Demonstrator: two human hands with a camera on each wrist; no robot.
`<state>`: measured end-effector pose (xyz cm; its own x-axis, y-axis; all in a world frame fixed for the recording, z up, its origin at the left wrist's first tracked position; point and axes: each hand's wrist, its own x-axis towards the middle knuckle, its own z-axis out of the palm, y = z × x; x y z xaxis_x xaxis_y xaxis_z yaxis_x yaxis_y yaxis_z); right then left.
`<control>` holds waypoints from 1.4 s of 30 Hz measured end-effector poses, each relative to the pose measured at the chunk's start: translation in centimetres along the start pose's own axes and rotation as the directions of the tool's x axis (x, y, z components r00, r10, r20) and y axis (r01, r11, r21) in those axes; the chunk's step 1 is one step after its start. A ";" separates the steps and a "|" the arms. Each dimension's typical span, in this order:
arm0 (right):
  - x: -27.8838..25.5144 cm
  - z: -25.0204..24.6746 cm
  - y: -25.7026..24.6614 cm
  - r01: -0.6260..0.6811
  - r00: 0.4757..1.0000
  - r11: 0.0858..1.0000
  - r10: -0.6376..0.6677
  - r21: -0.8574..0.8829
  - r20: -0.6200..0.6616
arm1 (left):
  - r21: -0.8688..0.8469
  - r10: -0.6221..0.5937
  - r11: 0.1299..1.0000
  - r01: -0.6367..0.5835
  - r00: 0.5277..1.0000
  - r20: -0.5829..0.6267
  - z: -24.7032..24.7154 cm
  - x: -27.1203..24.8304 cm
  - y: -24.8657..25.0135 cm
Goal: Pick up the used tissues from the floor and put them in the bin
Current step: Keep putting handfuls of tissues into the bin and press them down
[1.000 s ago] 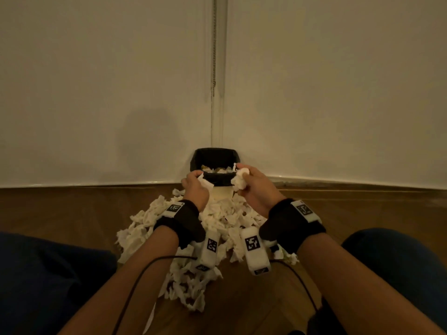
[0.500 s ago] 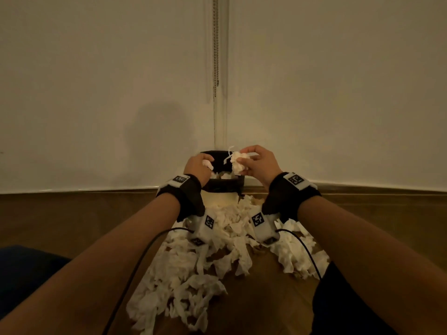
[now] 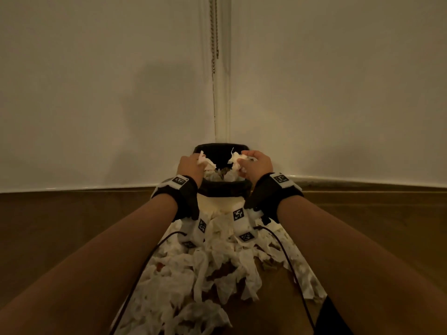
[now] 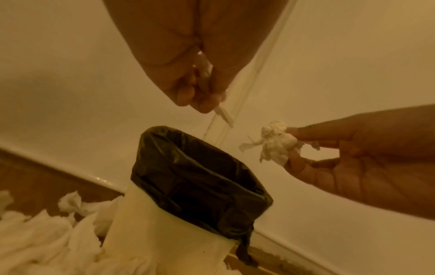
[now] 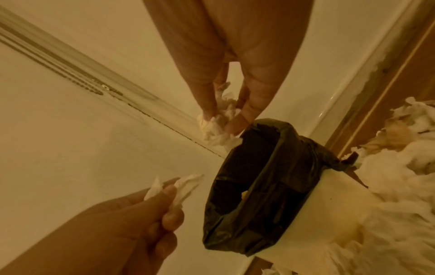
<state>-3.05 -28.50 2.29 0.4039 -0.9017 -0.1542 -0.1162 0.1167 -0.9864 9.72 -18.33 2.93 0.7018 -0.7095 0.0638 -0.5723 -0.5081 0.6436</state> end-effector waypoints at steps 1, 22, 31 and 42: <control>0.8 0.3 0.4 -0.008 1.000 1.000 0.008 -0.027 -0.007 | -0.030 -0.016 0.999 0.016 1.000 -0.001 0.3 0.7 -0.2; 3.3 -2.0 3.8 -0.114 0.993 0.992 0.111 -0.062 -0.049 | -0.308 0.023 0.951 -0.003 0.998 0.061 4.2 -0.9 -3.4; -3.5 -1.6 10.4 -0.415 0.910 0.906 0.415 -0.079 -0.018 | -0.216 -0.063 0.964 0.154 0.924 0.378 5.2 -9.3 -7.6; -14.7 1.6 18.7 -0.495 0.750 0.759 0.619 -0.423 0.233 | 0.086 -0.264 0.963 0.256 0.831 0.489 5.1 -19.2 -16.9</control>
<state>-9.76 -12.41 -14.01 0.4423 -0.5072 -0.7396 -0.6716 0.3592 -0.6480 3.76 1.43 -13.03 0.5275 -0.6941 -0.4898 -0.4080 -0.7127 0.5706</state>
